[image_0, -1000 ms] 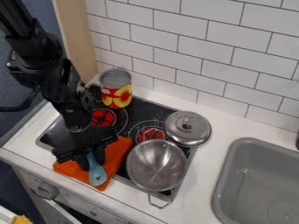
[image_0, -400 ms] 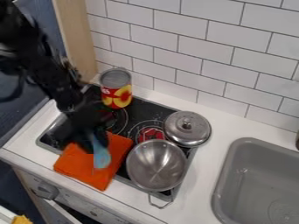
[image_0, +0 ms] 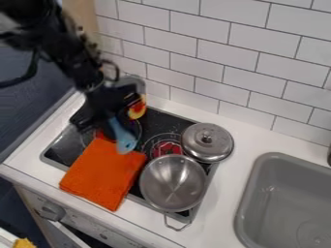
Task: Move the blue brush to the top part of the stove
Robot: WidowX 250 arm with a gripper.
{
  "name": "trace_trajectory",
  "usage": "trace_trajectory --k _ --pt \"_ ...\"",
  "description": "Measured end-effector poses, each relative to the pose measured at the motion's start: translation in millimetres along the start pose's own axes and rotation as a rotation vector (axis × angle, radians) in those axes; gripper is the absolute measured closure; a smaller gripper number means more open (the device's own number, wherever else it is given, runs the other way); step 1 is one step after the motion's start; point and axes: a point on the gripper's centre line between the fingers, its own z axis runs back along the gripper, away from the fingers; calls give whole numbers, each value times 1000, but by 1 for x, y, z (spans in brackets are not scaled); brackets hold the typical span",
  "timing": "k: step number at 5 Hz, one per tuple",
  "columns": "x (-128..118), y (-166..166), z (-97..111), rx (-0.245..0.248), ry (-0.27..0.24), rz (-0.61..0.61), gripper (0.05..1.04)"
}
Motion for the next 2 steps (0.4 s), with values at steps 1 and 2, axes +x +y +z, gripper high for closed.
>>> trace_trajectory --k 1,2 --pt "3 -27 -6 0 -7 -39 766" --pt "5 -51 -18 9 12 -81 766"
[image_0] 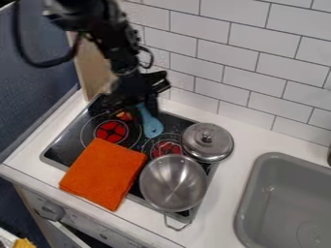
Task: Move the blue brush to the top part of the stove
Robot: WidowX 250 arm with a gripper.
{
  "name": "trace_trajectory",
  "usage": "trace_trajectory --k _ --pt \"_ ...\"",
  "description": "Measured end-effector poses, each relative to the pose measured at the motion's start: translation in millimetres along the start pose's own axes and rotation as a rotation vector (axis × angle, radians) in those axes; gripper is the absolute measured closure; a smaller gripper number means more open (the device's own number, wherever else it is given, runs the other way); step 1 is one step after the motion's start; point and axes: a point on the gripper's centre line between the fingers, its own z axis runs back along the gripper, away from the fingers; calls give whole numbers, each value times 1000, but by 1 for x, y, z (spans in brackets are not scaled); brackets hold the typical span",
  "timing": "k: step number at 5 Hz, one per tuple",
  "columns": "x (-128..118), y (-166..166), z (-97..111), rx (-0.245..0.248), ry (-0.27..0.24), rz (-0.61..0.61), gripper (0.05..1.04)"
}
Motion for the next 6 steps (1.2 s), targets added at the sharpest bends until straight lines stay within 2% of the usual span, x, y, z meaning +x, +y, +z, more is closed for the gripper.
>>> trace_trajectory --k 1,2,3,4,5,6 --pt "5 -19 -14 4 4 -27 766" --pt "16 -33 -30 -16 24 -30 766" --pt "21 -34 -53 -3 48 -54 766" --pt "24 -27 -62 39 24 -72 766" --pt "22 -22 -68 72 2 -82 701" --pt "22 -18 -75 98 10 -66 392"
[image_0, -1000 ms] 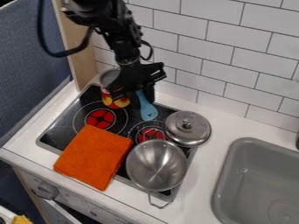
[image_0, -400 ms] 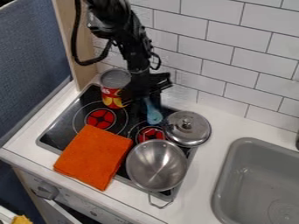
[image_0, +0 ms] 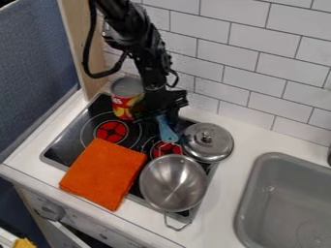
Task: Move the blue brush to the top part of the stove
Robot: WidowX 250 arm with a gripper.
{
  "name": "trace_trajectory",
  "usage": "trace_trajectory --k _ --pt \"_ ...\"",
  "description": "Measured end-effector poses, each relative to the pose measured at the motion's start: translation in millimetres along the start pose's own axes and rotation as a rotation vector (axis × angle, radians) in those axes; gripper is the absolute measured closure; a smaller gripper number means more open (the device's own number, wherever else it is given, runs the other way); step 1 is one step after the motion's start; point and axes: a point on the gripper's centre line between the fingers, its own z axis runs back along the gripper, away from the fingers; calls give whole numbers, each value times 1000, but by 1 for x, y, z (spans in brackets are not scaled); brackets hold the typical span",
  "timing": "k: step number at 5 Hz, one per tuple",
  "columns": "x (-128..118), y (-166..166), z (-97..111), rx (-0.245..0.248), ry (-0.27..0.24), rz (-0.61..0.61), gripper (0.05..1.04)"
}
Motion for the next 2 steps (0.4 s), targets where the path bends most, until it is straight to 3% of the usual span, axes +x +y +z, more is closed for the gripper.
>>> trace_trajectory --k 1,2 --pt "1 0 0 3 -6 17 121" --pt "-1 4 0 27 3 26 82"
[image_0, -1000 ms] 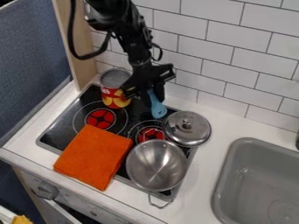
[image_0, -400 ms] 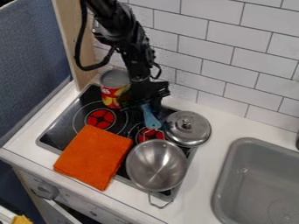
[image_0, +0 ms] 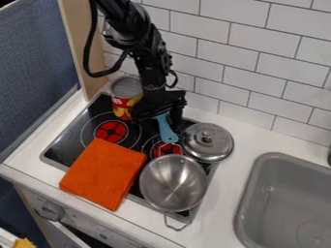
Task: Move the blue brush to the top part of the stove
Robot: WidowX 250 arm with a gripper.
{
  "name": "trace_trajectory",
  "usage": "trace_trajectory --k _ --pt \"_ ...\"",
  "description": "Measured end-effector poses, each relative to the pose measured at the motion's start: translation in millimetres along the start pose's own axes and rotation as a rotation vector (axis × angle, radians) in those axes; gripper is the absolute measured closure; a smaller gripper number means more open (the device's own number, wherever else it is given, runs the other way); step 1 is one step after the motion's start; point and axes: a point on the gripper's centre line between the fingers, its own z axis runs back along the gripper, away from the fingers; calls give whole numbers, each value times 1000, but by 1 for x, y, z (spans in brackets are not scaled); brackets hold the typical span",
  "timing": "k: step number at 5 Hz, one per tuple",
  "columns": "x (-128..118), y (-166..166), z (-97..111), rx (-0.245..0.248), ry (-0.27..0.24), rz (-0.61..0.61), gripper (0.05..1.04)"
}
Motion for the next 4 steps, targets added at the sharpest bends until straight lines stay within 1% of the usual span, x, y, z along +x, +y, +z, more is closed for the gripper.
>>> trace_trajectory --k 1,2,3,4 --pt "2 -9 18 -43 -6 3 84" --pt "3 -17 50 -105 -35 0 84" --pt "1 -17 71 -132 -47 -15 84" --pt "2 -18 73 -135 -52 -20 84"
